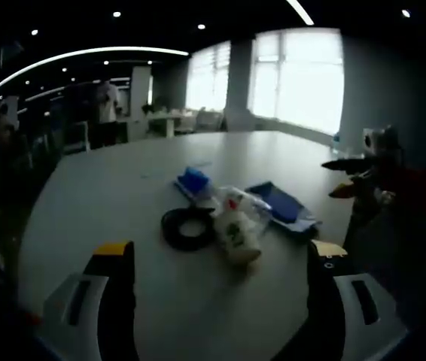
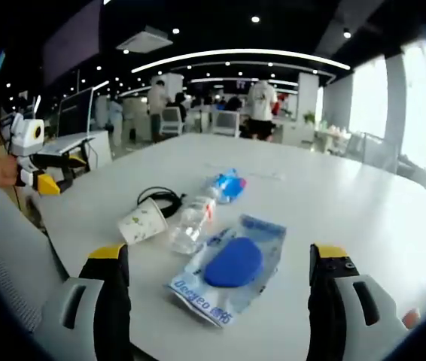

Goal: Arrange the tabletop items into an orderly group along one side of the table until the central work area is clear of visible clutter.

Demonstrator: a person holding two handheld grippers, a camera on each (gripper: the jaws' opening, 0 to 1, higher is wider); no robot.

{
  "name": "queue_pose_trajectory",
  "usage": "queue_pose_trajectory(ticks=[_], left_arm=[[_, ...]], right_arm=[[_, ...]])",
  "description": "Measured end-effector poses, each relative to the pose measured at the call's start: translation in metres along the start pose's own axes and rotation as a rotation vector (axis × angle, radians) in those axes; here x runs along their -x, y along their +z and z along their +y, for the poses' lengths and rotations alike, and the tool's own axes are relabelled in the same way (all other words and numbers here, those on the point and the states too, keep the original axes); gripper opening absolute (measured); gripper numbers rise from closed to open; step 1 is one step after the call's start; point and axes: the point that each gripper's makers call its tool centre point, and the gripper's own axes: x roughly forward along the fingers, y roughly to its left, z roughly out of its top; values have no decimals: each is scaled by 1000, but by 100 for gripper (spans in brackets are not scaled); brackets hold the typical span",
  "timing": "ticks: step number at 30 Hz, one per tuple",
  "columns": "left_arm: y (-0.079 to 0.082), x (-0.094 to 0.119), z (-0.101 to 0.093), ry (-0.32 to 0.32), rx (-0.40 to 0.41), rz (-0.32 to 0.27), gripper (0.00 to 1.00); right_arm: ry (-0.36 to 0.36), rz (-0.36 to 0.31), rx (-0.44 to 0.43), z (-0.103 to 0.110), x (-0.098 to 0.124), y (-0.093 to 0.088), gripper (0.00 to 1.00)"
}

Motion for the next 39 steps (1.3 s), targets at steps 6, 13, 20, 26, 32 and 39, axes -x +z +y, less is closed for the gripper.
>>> queue_pose_trajectory(ticks=[6, 13, 20, 26, 32, 39], left_arm=[[-2, -1, 1, -3, 1, 6, 91], [-3, -1, 2, -2, 1, 5, 91], [-4, -1, 3, -1, 1, 6, 90], [-6, -2, 2, -6, 3, 14, 90], [-6, -2, 1, -8, -1, 16, 89], [-6, -2, -1, -12, -2, 18, 89]], right_arm=[[1, 2, 1, 0, 0, 0, 99], [3, 2, -1, 0, 0, 0, 99], [4, 3, -2, 1, 0, 0, 99], [7, 6, -4, 2, -1, -1, 99], [10, 7, -5, 2, 0, -2, 97], [11, 9, -5, 2, 0, -2, 97]])
